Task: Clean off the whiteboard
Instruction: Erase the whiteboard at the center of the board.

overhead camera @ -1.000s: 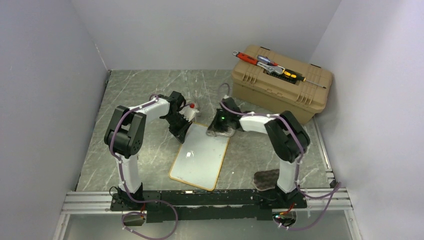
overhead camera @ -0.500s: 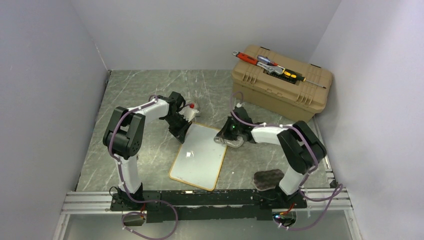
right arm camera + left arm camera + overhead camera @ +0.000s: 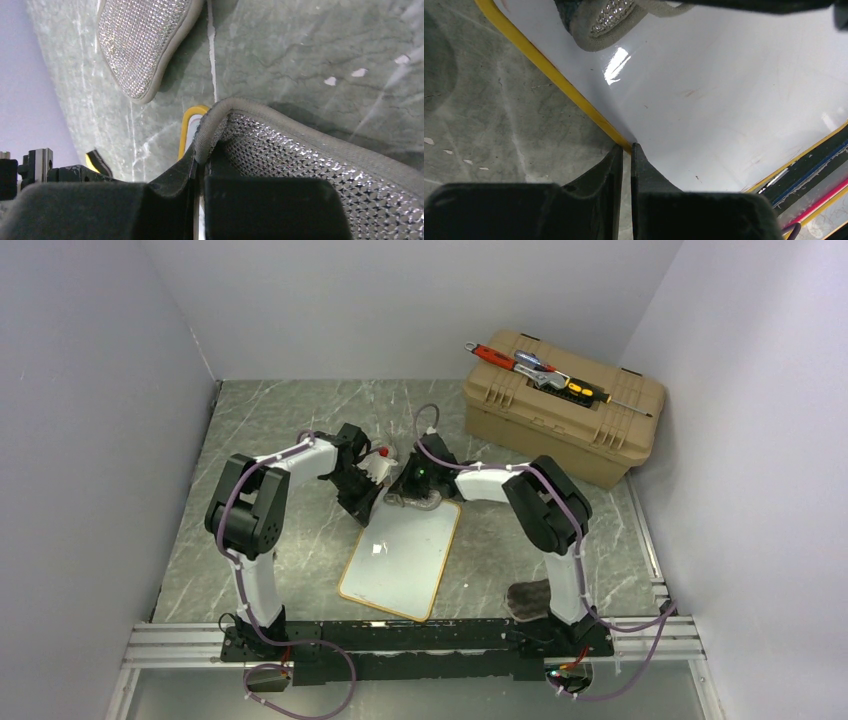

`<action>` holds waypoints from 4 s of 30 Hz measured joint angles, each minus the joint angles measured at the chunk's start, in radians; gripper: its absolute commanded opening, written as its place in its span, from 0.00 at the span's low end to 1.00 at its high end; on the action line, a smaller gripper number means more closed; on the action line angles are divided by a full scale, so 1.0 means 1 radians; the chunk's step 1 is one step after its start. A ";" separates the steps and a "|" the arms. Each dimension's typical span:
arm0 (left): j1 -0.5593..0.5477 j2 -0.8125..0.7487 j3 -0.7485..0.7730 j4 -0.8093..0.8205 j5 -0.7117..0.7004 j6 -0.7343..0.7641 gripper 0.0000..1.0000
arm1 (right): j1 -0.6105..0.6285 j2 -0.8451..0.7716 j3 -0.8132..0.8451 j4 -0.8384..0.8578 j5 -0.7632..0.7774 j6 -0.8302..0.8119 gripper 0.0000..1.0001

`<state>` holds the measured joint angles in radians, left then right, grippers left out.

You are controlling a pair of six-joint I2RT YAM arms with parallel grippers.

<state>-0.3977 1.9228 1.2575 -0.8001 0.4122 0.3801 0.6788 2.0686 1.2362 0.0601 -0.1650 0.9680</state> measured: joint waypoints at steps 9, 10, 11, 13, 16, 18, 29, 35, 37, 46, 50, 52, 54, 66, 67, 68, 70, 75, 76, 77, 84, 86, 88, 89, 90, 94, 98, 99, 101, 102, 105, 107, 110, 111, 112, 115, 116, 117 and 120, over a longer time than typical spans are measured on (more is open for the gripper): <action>0.000 -0.018 -0.023 0.025 0.001 0.004 0.03 | -0.109 -0.247 -0.396 0.150 -0.019 0.055 0.00; 0.000 -0.021 -0.026 0.027 0.001 0.005 0.03 | -0.119 -0.269 -0.420 0.146 -0.013 0.057 0.00; 0.000 -0.021 -0.027 0.029 0.001 0.006 0.03 | -0.119 -0.271 -0.422 0.146 -0.007 0.060 0.00; 0.000 -0.022 -0.028 0.029 0.002 0.008 0.03 | -0.099 -0.244 -0.386 0.120 0.016 0.062 0.00; 0.000 -0.023 -0.028 0.030 0.002 0.011 0.03 | -0.035 -0.142 -0.230 0.082 0.053 0.071 0.00; 0.000 -0.023 -0.029 0.030 0.002 0.014 0.03 | 0.008 -0.058 -0.107 0.071 0.065 0.077 0.00; 0.025 -0.028 -0.043 0.041 0.046 0.026 0.03 | -0.002 -0.201 -0.365 0.214 0.117 0.179 0.00; 0.035 -0.030 -0.051 0.049 0.065 0.027 0.03 | 0.016 -0.201 -0.322 0.130 0.173 0.193 0.00; 0.035 -0.032 -0.055 0.053 0.067 0.028 0.03 | 0.048 -0.130 -0.202 0.083 0.207 0.188 0.00; 0.047 -0.035 -0.061 0.057 0.085 0.042 0.03 | 0.112 -0.093 -0.166 0.078 0.327 0.200 0.00; 0.055 -0.036 -0.066 0.062 0.100 0.044 0.03 | 0.106 -0.240 -0.342 0.084 0.395 0.232 0.00; 0.058 -0.036 -0.068 0.063 0.105 0.044 0.03 | 0.111 -0.233 -0.324 0.065 0.410 0.232 0.00; 0.059 -0.036 -0.069 0.064 0.107 0.044 0.03 | 0.129 -0.188 -0.242 0.005 0.444 0.220 0.00; 0.061 -0.041 -0.076 0.071 0.109 0.044 0.03 | 0.179 -0.058 -0.085 -0.008 0.552 0.196 0.00; 0.061 -0.044 -0.079 0.073 0.109 0.045 0.03 | 0.175 -0.098 -0.154 0.027 0.550 0.210 0.00; 0.061 -0.045 -0.081 0.076 0.109 0.044 0.03 | 0.172 -0.131 -0.208 0.047 0.550 0.223 0.00; 0.063 -0.047 -0.085 0.080 0.111 0.045 0.03 | 0.159 -0.208 -0.329 0.093 0.548 0.249 0.00; 0.063 -0.048 -0.087 0.082 0.114 0.044 0.03 | 0.141 -0.273 -0.465 0.214 0.501 0.273 0.00; 0.063 -0.048 -0.087 0.082 0.114 0.044 0.03 | 0.141 -0.261 -0.463 0.238 0.491 0.264 0.00; 0.064 -0.048 -0.087 0.082 0.114 0.044 0.03 | 0.143 -0.248 -0.457 0.261 0.474 0.253 0.00; 0.064 -0.048 -0.086 0.080 0.114 0.044 0.03 | 0.232 -0.106 -0.300 0.330 0.281 0.154 0.00; 0.064 -0.048 -0.086 0.080 0.114 0.044 0.03 | 0.247 -0.143 -0.365 0.357 0.248 0.155 0.00; 0.064 -0.048 -0.086 0.079 0.114 0.044 0.03 | 0.242 -0.214 -0.467 0.375 0.219 0.158 0.00; 0.064 -0.048 -0.086 0.079 0.114 0.044 0.03 | 0.233 -0.259 -0.526 0.379 0.203 0.161 0.00; 0.064 -0.048 -0.086 0.080 0.114 0.044 0.03 | 0.216 -0.303 -0.579 0.381 0.187 0.161 0.00; 0.064 -0.048 -0.086 0.080 0.114 0.044 0.03 | 0.085 -0.417 -0.684 0.354 0.144 0.158 0.00; 0.064 -0.049 -0.087 0.080 0.114 0.044 0.03 | 0.024 -0.391 -0.606 0.255 0.153 0.138 0.00; 0.064 -0.049 -0.087 0.080 0.114 0.044 0.03 | 0.021 -0.358 -0.560 0.231 0.158 0.132 0.00; 0.064 -0.049 -0.087 0.080 0.114 0.044 0.03 | 0.017 -0.272 -0.449 0.206 0.161 0.124 0.00; 0.064 -0.049 -0.086 0.080 0.114 0.043 0.03 | 0.018 -0.219 -0.380 0.198 0.160 0.123 0.00; 0.064 -0.049 -0.085 0.078 0.114 0.043 0.03 | 0.025 -0.085 -0.198 0.198 0.153 0.120 0.00; 0.064 -0.050 -0.085 0.078 0.113 0.044 0.03 | 0.028 -0.030 -0.124 0.197 0.148 0.120 0.00; 0.064 -0.050 -0.086 0.078 0.113 0.044 0.03 | 0.025 -0.029 -0.134 0.208 0.158 0.119 0.00; 0.064 -0.050 -0.086 0.078 0.113 0.044 0.03 | 0.024 -0.040 -0.161 0.217 0.160 0.117 0.00; 0.064 -0.050 -0.086 0.078 0.113 0.044 0.03 | 0.018 -0.065 -0.205 0.230 0.161 0.114 0.00; 0.064 -0.054 -0.091 0.083 0.113 0.044 0.03 | -0.029 -0.181 -0.372 0.263 0.160 0.105 0.00; 0.064 -0.055 -0.093 0.085 0.113 0.044 0.03 | -0.053 -0.225 -0.429 0.271 0.160 0.103 0.00; 0.064 -0.056 -0.093 0.085 0.113 0.044 0.03 | -0.077 -0.263 -0.476 0.279 0.161 0.101 0.00; 0.065 -0.056 -0.094 0.086 0.113 0.044 0.03 | -0.110 -0.300 -0.535 0.300 0.158 0.101 0.00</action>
<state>-0.3328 1.8668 1.1633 -0.7139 0.5255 0.4244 0.5690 1.7683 0.7010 0.3599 -0.0071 1.0691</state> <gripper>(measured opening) 0.042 0.038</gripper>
